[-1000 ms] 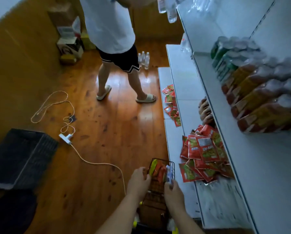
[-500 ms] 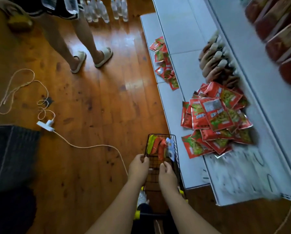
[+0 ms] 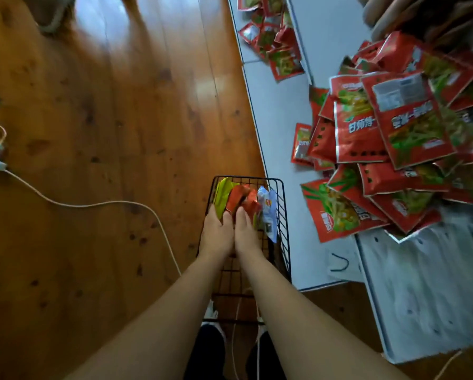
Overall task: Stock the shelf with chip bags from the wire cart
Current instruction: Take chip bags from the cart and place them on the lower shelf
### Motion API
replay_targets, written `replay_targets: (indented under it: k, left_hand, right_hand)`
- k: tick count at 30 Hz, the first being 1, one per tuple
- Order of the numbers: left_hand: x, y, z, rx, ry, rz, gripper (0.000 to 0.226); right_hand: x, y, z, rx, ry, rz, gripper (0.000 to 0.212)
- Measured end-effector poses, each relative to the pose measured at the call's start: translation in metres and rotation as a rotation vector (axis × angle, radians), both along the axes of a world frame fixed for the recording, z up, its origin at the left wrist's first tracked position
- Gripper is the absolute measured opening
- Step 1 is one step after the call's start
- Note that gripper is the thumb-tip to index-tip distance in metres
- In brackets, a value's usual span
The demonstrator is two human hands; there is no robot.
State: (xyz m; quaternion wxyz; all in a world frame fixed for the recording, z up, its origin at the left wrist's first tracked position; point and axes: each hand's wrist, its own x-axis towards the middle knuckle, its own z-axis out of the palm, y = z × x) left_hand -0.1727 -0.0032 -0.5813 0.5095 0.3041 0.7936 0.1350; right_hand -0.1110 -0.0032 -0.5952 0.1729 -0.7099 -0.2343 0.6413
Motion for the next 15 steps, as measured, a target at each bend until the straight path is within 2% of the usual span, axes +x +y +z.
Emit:
replay_targets:
  k: [2,6,9,13,15]
  left_hand:
    - [-0.001,0.0,-0.017,-0.006,0.017,0.012,0.052]
    - [0.001,0.005,-0.033,0.036,0.045,-0.002,0.051]
    - [0.004,0.012,-0.034,-0.019,0.001,-0.05,0.054]
    - [0.005,0.021,-0.037,-0.069,-0.024,-0.1,0.061]
    - [0.008,0.024,-0.031,-0.115,0.003,-0.123,0.052]
  right_hand:
    - [-0.003,0.003,-0.019,0.016,0.044,-0.014,0.058]
    - [-0.001,0.007,-0.039,0.045,0.036,-0.024,0.034]
    - [0.007,0.011,-0.043,0.062,0.022,-0.038,0.043]
    - [0.02,0.026,-0.04,0.003,0.017,-0.057,0.021]
    - [0.027,0.029,-0.037,-0.035,0.018,-0.032,0.018]
